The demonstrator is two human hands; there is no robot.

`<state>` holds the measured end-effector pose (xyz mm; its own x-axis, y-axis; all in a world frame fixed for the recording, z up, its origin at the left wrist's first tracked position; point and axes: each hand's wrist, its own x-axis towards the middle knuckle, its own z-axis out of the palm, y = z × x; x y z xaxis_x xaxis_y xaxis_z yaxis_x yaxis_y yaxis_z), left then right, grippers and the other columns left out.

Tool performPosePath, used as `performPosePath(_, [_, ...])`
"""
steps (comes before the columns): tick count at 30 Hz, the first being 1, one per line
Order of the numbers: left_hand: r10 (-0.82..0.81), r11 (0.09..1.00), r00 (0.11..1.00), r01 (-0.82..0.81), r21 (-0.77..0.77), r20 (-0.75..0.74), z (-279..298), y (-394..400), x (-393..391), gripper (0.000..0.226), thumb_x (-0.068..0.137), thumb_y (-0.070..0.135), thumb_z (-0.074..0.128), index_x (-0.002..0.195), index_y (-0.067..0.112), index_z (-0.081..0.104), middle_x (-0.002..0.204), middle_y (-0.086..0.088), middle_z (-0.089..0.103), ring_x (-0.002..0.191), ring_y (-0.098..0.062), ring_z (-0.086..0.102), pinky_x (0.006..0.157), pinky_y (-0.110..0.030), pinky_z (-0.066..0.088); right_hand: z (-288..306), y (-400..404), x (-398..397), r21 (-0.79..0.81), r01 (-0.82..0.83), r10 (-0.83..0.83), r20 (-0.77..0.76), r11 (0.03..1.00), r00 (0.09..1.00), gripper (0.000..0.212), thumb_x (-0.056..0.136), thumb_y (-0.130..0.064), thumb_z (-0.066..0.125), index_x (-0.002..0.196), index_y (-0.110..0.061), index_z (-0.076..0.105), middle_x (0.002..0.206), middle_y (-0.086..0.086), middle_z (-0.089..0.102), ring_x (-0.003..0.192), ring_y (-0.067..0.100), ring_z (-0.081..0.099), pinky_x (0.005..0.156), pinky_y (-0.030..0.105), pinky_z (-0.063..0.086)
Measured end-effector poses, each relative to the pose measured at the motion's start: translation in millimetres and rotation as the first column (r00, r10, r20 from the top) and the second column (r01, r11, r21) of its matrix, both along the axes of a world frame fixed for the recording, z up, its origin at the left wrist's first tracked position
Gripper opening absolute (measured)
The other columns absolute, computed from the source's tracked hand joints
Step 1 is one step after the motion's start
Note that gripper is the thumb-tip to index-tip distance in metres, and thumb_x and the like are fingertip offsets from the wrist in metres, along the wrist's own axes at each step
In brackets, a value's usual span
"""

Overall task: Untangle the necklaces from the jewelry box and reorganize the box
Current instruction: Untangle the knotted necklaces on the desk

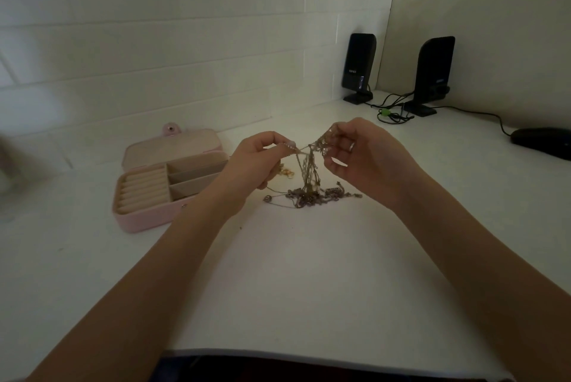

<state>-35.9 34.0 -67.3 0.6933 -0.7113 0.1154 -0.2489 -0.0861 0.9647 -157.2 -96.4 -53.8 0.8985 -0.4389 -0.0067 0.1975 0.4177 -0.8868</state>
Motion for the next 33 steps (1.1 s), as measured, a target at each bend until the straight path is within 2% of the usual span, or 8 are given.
performPosePath(8, [0.095, 0.995, 0.985, -0.089, -0.047, 0.144, -5, -1, -3, 0.026, 0.098, 0.015, 0.045, 0.089, 0.013, 0.069, 0.051, -0.002, 0.051, 0.037, -0.007, 0.039, 0.037, -0.015, 0.029, 0, -3, 0, 0.084, -0.026, 0.024, 0.027, 0.996, 0.999, 0.022, 0.097, -0.015, 0.034, 0.078, -0.014, 0.045, 0.069, 0.002, 0.066, 0.065, 0.017, 0.066, 0.068, 0.027, 0.049])
performPosePath(11, [0.108, 0.994, 0.981, -0.104, -0.033, 0.164, -3, 0, -2, 0.025, 0.092, 0.011, 0.046, 0.089, 0.02, 0.07, 0.062, 0.002, 0.063, 0.048, -0.011, 0.052, 0.042, -0.019, 0.035, 1, -2, -1, -0.053, 0.019, -0.019, -0.005, 0.998, 1.0, 0.016, 0.098, -0.016, 0.04, 0.085, -0.013, 0.049, 0.072, 0.003, 0.067, 0.06, 0.018, 0.063, 0.058, 0.026, 0.051])
performPosePath(15, [0.048, 0.999, 0.953, -0.049, -0.003, 0.3, -3, 2, -9, 0.022, 0.076, 0.017, 0.054, 0.085, 0.028, 0.071, 0.086, 0.002, 0.068, 0.078, -0.016, 0.062, 0.069, -0.03, 0.051, 1, 0, -1, -0.258, -0.023, 0.034, 0.036, 0.966, 0.999, 0.014, 0.1, -0.017, 0.044, 0.097, -0.012, 0.057, 0.074, 0.0, 0.059, 0.062, 0.014, 0.056, 0.059, 0.025, 0.049])
performPosePath(18, [-0.005, 0.999, 0.9, -0.014, 0.04, 0.437, -5, 2, -14, 0.02, 0.074, 0.023, 0.06, 0.089, 0.034, 0.068, 0.102, 0.01, 0.057, 0.102, -0.011, 0.054, 0.091, -0.031, 0.043, 1, 2, -1, -0.312, -0.073, 0.096, 0.057, 0.947, 0.994, 0.019, 0.099, -0.013, 0.044, 0.106, -0.012, 0.062, 0.075, -0.002, 0.057, 0.065, 0.011, 0.054, 0.062, 0.024, 0.049])
performPosePath(21, [-0.135, 0.991, 0.959, 0.127, 0.049, 0.248, -4, -1, -17, 0.02, 0.082, 0.025, 0.066, 0.101, 0.031, 0.066, 0.114, 0.008, 0.06, 0.11, -0.008, 0.055, 0.099, -0.028, 0.041, 1, 1, 1, -0.337, -0.151, 0.18, 0.057, 0.929, 0.982, 0.037, 0.093, 0.005, 0.039, 0.121, -0.008, 0.06, 0.081, -0.001, 0.06, 0.073, 0.01, 0.055, 0.073, 0.024, 0.051])
performPosePath(26, [-0.187, 0.979, 0.982, 0.189, -0.075, 0.033, -6, -3, -18, 0.014, 0.093, 0.012, 0.058, 0.099, 0.0, 0.06, 0.091, -0.012, 0.072, 0.088, -0.02, 0.07, 0.089, -0.029, 0.053, 0, -2, -2, -0.328, -0.139, 0.16, 0.036, 0.934, 0.986, 0.049, 0.087, 0.022, 0.035, 0.123, -0.002, 0.057, 0.1, 0.011, 0.067, 0.091, 0.014, 0.066, 0.084, 0.02, 0.054])
performPosePath(30, [-0.146, 0.987, 0.987, 0.141, -0.076, -0.065, -2, -3, -14, 0.017, 0.095, 0.01, 0.054, 0.078, 0.011, 0.053, 0.062, 0.0, 0.064, 0.059, -0.017, 0.065, 0.066, -0.026, 0.054, 0, -5, -5, -0.437, -0.035, 0.014, -0.051, 0.899, 0.999, 0.033, 0.091, 0.014, 0.046, 0.118, -0.001, 0.057, 0.106, 0.018, 0.069, 0.099, 0.024, 0.069, 0.084, 0.027, 0.057])
performPosePath(33, [-0.079, 0.997, 0.997, 0.079, -0.013, -0.001, -6, -3, -11, 0.018, 0.095, 0.011, 0.052, 0.077, 0.012, 0.052, 0.056, 0.004, 0.06, 0.052, -0.014, 0.058, 0.069, -0.038, 0.054, 0, -4, -5, -0.485, 0.007, -0.058, -0.091, 0.874, 0.994, 0.024, 0.092, 0.01, 0.05, 0.113, -0.001, 0.052, 0.1, 0.021, 0.071, 0.093, 0.026, 0.071, 0.076, 0.027, 0.059])
